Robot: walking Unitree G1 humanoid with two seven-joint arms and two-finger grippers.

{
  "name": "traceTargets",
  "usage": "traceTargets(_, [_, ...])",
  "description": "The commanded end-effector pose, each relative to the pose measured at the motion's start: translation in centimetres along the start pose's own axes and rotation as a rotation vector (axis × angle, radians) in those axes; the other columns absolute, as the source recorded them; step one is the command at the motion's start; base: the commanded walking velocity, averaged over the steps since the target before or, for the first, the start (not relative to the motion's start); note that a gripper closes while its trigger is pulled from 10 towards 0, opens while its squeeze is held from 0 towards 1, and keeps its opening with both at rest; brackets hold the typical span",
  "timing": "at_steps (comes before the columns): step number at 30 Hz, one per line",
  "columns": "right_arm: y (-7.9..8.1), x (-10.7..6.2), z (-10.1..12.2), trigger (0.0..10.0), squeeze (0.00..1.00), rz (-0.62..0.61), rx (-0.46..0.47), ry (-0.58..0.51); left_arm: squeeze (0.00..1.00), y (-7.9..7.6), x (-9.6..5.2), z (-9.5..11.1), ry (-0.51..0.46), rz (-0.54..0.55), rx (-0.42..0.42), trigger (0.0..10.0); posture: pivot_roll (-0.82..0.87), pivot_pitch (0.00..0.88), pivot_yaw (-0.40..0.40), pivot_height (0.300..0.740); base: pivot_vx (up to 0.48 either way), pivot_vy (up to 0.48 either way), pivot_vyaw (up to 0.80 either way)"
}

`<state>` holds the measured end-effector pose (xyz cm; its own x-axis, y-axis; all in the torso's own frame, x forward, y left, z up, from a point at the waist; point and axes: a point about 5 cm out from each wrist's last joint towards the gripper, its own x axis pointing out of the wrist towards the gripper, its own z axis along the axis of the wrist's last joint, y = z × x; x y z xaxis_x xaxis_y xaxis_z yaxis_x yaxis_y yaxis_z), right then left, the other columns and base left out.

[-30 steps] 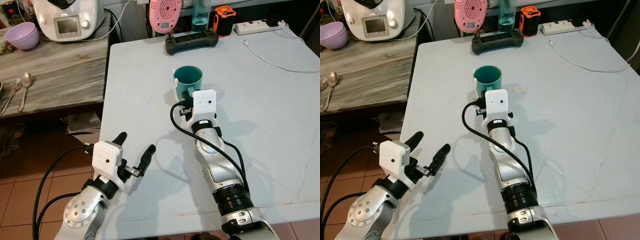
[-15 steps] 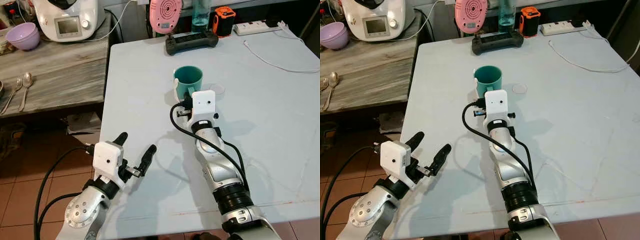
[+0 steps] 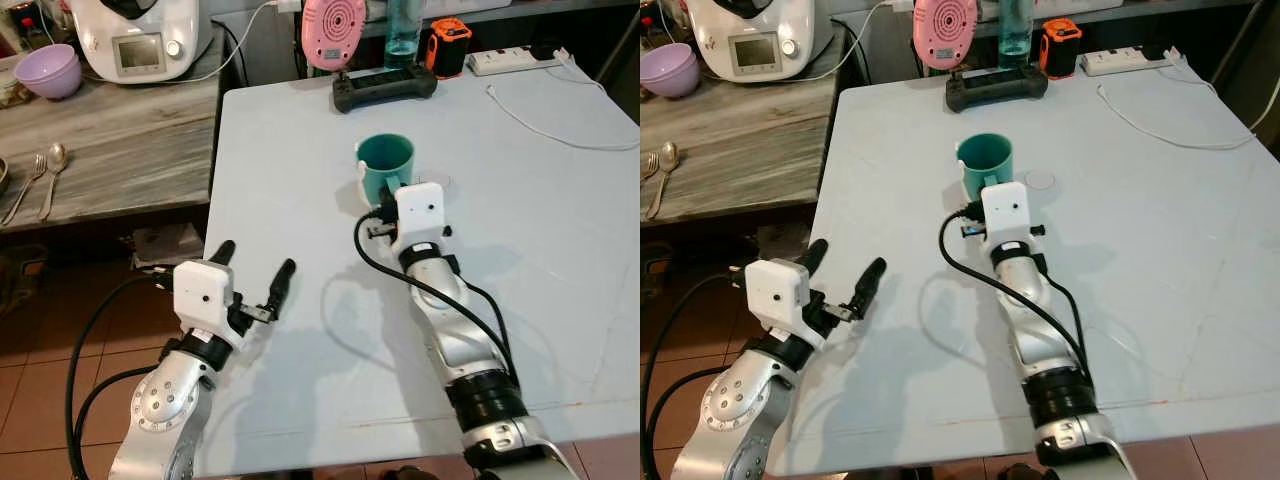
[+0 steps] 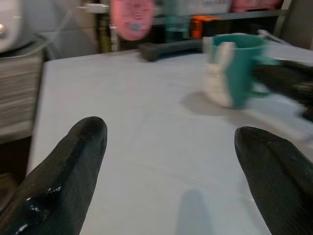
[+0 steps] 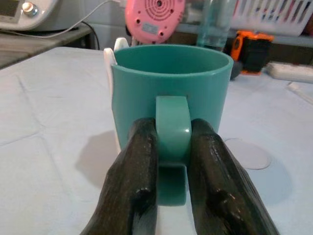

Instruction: Setting the table

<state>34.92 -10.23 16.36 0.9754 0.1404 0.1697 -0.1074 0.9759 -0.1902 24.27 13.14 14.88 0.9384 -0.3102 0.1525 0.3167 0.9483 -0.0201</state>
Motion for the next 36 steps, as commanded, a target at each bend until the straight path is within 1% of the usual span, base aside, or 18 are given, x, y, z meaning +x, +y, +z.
traceTargets(1, [-0.5,-0.5,0.6,0.0,0.00,0.007,-0.031,-0.047,0.00,1.1,-0.2,-0.5,0.020,0.083,0.025,10.0,-0.03,0.123,0.078,0.740,0.000,0.000,0.00])
traceTargets(3, [-1.4,-1.0,0.5,0.0,0.00,-0.004,-0.061,-0.055,0.00,1.9,-0.1,-0.7,0.021,0.162,0.050,10.0,-0.04,0.117,0.075,0.740,0.000,0.000,0.00])
traceTargets(4, [-1.4,-1.0,0.5,0.0,0.00,-0.004,-0.061,-0.055,0.00,1.9,-0.1,-0.7,0.021,0.162,0.050,10.0,-0.04,0.117,0.075,0.740,0.000,0.000,0.00])
traceTargets(6, [-2.6,-1.9,0.4,0.0,0.00,-0.009,-0.078,-0.059,0.00,2.9,0.0,-0.6,0.019,0.270,0.087,10.0,-0.04,0.108,0.072,0.740,0.000,0.000,0.00])
traceTargets(9, [-3.1,-2.5,0.4,0.0,0.00,-0.005,-0.096,-0.062,0.00,3.4,-0.2,-0.4,-0.003,0.324,0.081,10.0,-0.05,0.102,0.064,0.740,0.000,0.000,0.00])
traceTargets(10, [-3.2,-2.7,0.4,2.2,0.00,-0.002,-0.102,-0.063,0.00,3.6,-0.3,-0.5,0.000,0.343,0.083,10.0,-0.05,0.102,0.064,0.740,0.000,0.000,0.00])
traceTargets(11, [-3.4,-2.8,0.3,2.2,0.00,0.001,-0.105,-0.063,0.00,3.7,-0.3,-0.5,0.003,0.356,0.086,10.0,-0.05,0.101,0.062,0.740,0.000,0.000,0.00])
traceTargets(12, [-3.5,-3.1,0.3,3.7,0.00,0.005,-0.108,-0.061,0.00,3.8,-0.5,-0.7,0.011,0.374,0.090,10.0,-0.05,0.101,0.062,0.740,0.000,0.000,0.00])
traceTargets(13, [-3.6,-3.3,0.2,4.1,0.00,0.013,-0.112,-0.058,0.00,3.9,-0.6,-0.9,0.018,0.388,0.091,10.0,-0.05,0.101,0.062,0.740,0.000,0.000,0.00])
traceTargets(14, [-3.7,-3.6,0.0,5.8,0.00,0.025,-0.118,-0.052,0.00,4.0,-0.9,-1.3,0.032,0.404,0.086,10.0,-0.05,0.101,0.062,0.740,0.000,0.000,0.00])
traceTargets(15, [-3.7,-3.7,0.0,9.6,0.00,0.027,-0.119,-0.051,0.00,4.0,-1.0,-1.4,0.037,0.415,0.079,10.0,-0.06,0.101,0.057,0.740,0.000,0.000,0.00])
traceTargets(16, [-3.8,-3.8,0.0,10.0,0.00,0.027,-0.117,-0.051,0.00,4.0,-1.1,-1.5,0.042,0.421,0.074,10.0,-0.06,0.100,0.057,0.740,0.000,0.000,0.00])
traceTargets(21, [-3.7,-4.1,0.5,10.0,0.00,0.037,-0.105,-0.061,0.00,3.8,-1.2,-1.8,0.050,0.434,0.066,10.0,-0.06,0.103,0.055,0.740,0.000,0.000,0.00])
traceTargets(27, [-3.4,-4.2,0.6,10.0,0.00,0.045,-0.097,-0.067,0.00,4.0,-0.9,-1.7,0.051,0.437,0.085,10.0,-0.06,0.104,0.064,0.740,0.000,0.000,0.00])
traceTargets(32, [-3.4,-4.2,0.5,10.0,0.00,0.037,-0.093,-0.058,0.00,4.1,-1.0,-1.8,0.059,0.439,0.094,10.0,-0.05,0.105,0.070,0.740,0.000,0.000,0.00])
traceTargets(34, [-3.3,-4.3,0.6,10.0,0.00,0.037,-0.090,-0.057,0.00,4.2,-1.0,-1.7,0.066,0.444,0.116,10.0,-0.05,0.107,0.072,0.740,0.000,0.000,0.00])
traceTargets(36, [-3.3,-4.4,0.5,10.0,0.00,0.036,-0.087,-0.055,0.00,4.1,-1.1,-1.8,0.071,0.446,0.115,10.0,-0.05,0.110,0.074,0.740,0.000,0.000,0.00])
